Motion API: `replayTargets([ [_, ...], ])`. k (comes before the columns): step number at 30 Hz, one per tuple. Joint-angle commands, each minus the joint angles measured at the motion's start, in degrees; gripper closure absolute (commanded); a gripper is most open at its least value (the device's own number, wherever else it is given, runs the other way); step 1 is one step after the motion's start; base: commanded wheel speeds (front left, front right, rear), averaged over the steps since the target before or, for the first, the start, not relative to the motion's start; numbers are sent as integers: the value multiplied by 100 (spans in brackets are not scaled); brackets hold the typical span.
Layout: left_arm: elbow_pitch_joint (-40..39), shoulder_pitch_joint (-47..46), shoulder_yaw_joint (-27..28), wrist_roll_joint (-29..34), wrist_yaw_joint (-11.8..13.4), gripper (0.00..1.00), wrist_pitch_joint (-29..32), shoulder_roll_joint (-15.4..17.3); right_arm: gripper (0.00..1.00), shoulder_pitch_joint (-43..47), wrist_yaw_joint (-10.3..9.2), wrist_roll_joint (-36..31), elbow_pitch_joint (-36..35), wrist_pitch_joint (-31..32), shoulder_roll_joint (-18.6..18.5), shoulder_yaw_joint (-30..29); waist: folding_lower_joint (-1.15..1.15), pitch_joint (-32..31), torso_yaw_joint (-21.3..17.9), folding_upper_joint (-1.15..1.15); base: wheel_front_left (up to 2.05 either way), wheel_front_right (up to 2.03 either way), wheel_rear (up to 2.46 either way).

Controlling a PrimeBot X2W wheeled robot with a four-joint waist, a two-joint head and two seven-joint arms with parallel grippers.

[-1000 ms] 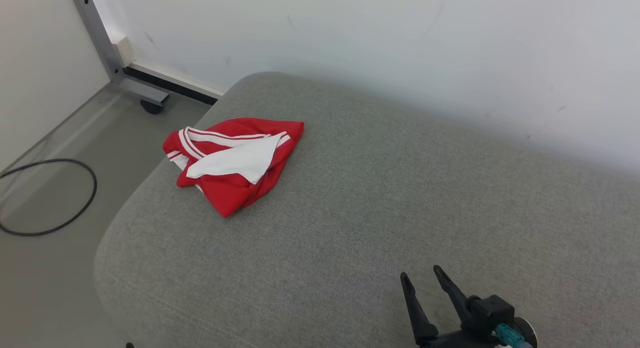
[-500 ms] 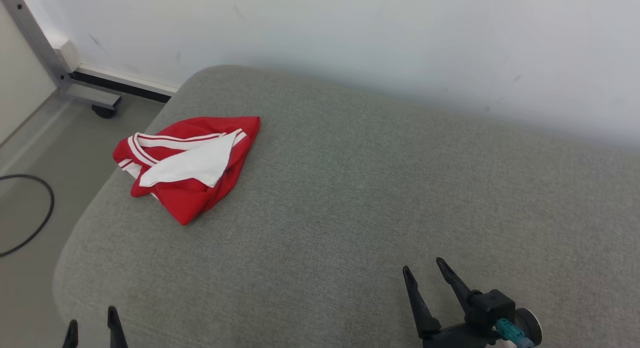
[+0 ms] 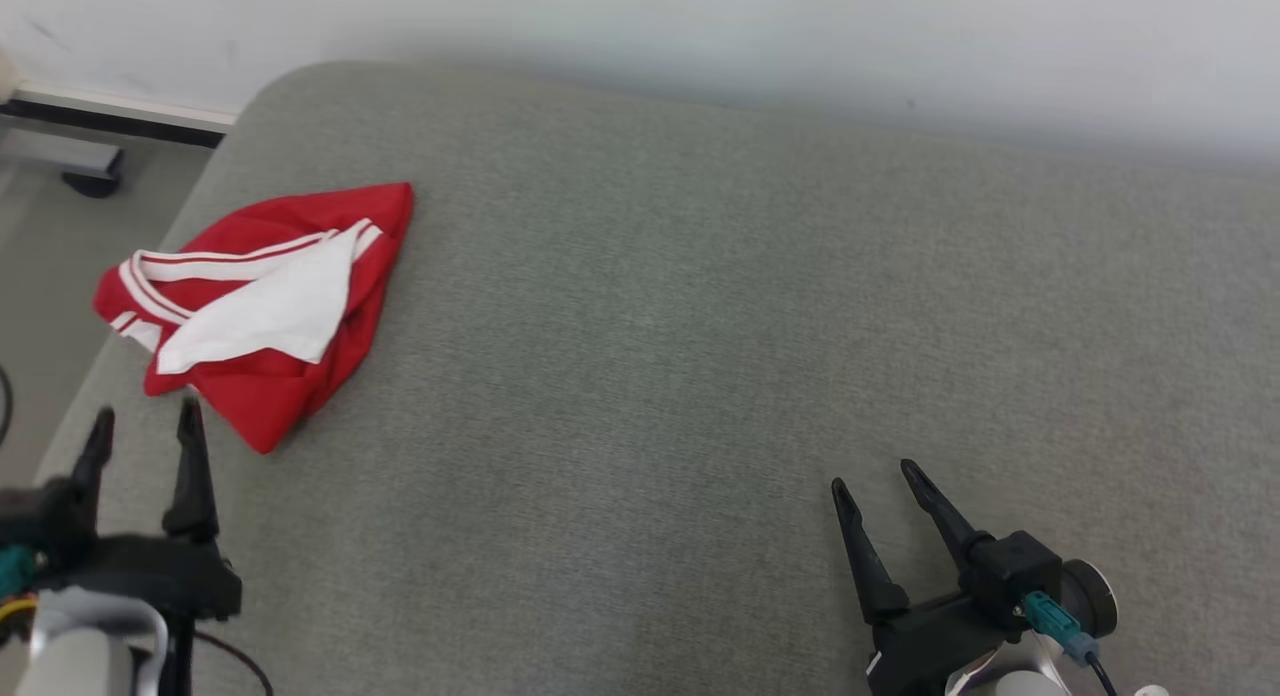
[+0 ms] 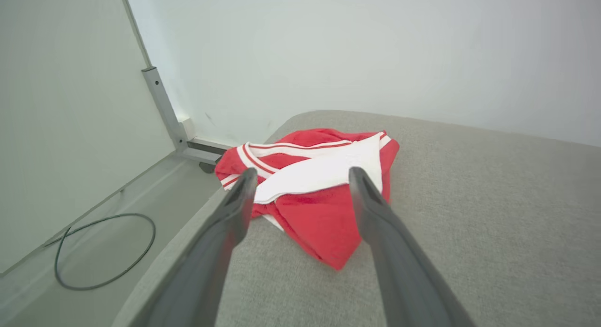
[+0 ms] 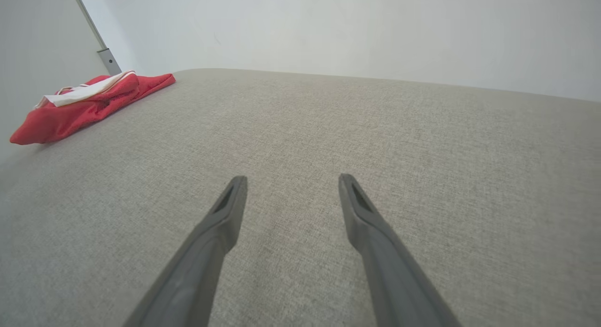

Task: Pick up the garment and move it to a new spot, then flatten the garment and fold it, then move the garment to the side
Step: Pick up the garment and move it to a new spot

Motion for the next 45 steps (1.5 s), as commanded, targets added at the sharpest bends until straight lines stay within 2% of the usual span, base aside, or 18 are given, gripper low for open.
replayTargets([
  [1,110,-194,-96,-118,13,0,-18,112,0,-29,-16,-15,-28,1,-50,4,-2,203,-217,0,0,0,0],
  [7,677,-821,-602,-570,12,0,15,559,0,-108,-16,-39,-91,0,-162,30,-2,379,-451,0,0,0,0],
  [13,1211,-1246,-1050,-975,12,0,120,807,0,-160,-16,-53,-169,1,-312,-5,-2,601,-680,0,0,0,0],
  [19,1680,-1499,-1299,-1269,11,0,102,806,0,-234,-16,-6,-263,1,-398,-34,-2,780,-861,0,0,0,0],
  [26,2320,-1850,-1428,-1261,35,0,68,702,0,-296,-16,30,-285,1,-410,-59,-2,988,-977,0,0,0,0],
  [34,2972,-2198,-1484,-1189,226,0,89,716,0,-385,-16,73,-271,4,-368,-69,-2,1133,-1114,0,0,0,0],
  [35,3021,-2226,-1487,-1181,234,76,76,731,0,-386,-16,75,-257,4,-359,-85,-2,1129,-1132,0,0,0,0],
  [36,3052,-2257,-1478,-1180,236,100,55,746,0,-388,-16,76,-250,4,-346,-93,-2,1119,-1156,0,0,0,0],
  [45,2820,-2404,-1595,-967,183,100,-19,851,0,-334,-16,96,-166,2,-176,-142,-2,858,-1253,0,0,0,0],
])
